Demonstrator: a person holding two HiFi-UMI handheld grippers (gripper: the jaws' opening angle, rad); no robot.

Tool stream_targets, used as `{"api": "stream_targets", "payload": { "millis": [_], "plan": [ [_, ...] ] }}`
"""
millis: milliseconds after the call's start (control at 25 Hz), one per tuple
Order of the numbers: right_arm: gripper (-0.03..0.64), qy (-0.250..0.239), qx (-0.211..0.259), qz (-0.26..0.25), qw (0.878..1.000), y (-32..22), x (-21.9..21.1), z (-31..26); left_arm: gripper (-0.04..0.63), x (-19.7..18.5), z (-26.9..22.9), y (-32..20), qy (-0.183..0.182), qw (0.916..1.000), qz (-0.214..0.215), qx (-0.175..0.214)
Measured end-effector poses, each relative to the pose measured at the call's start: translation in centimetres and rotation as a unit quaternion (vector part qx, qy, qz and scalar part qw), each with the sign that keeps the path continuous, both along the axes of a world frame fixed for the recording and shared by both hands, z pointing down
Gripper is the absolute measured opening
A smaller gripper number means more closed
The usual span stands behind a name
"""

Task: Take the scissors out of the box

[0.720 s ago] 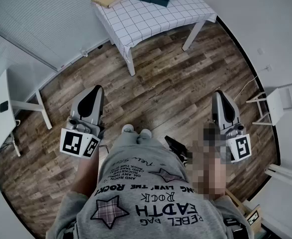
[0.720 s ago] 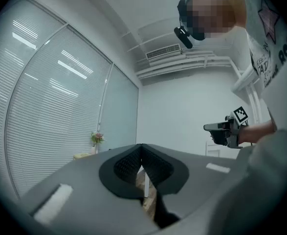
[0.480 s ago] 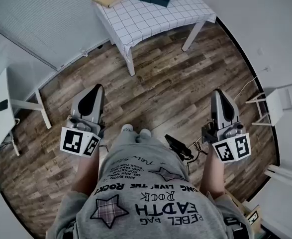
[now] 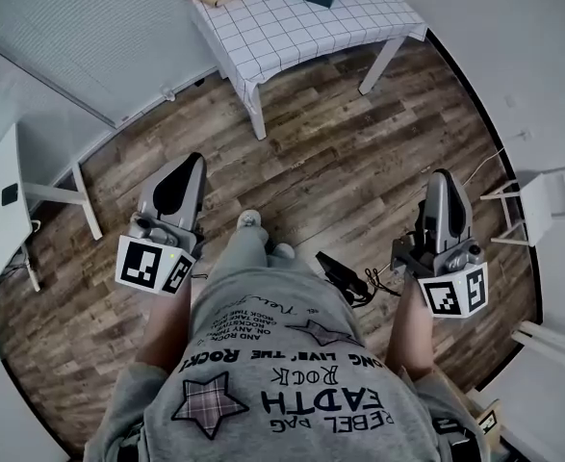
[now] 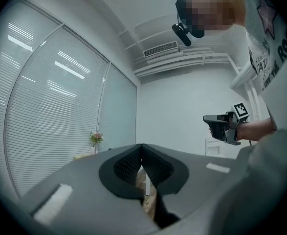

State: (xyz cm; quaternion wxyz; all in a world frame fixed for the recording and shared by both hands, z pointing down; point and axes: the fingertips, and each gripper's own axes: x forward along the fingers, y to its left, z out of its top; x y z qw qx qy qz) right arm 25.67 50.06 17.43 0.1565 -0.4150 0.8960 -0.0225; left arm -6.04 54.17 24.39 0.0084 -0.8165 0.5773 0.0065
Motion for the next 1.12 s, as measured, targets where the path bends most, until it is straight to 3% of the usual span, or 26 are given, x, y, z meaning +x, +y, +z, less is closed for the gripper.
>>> {"api": "stream_targets", "payload": {
  "millis": [280, 600, 800, 1120],
  "plan": [
    [0.014, 0.012, -0.007, 0.002, 1.000, -3.0, -1.1, 0.7, 0.009, -0.8, 0.7, -4.5, 0.009, 0.9999, 0.013, 0.003],
    [0.014, 0.002, -0.007, -0.003, 1.000, -9.8, -4.4, 0.2, 0.009, -2.7, 0.1, -13.8, 0.012, 0.9985, 0.051, 0.012],
    [0.014, 0.014, 0.027, 0.023, 0.999, -13.8, -6.5, -1.2, 0.009, -4.5, -0.7, -19.9, 0.009, 0.9971, 0.072, 0.020],
    [0.014, 0.009, 0.019, 0.091, 0.996, -20.0, -6.5, -1.5, 0.009, -7.4, -0.4, -27.9, 0.006, 0.9939, 0.109, 0.014]
  ]
}}
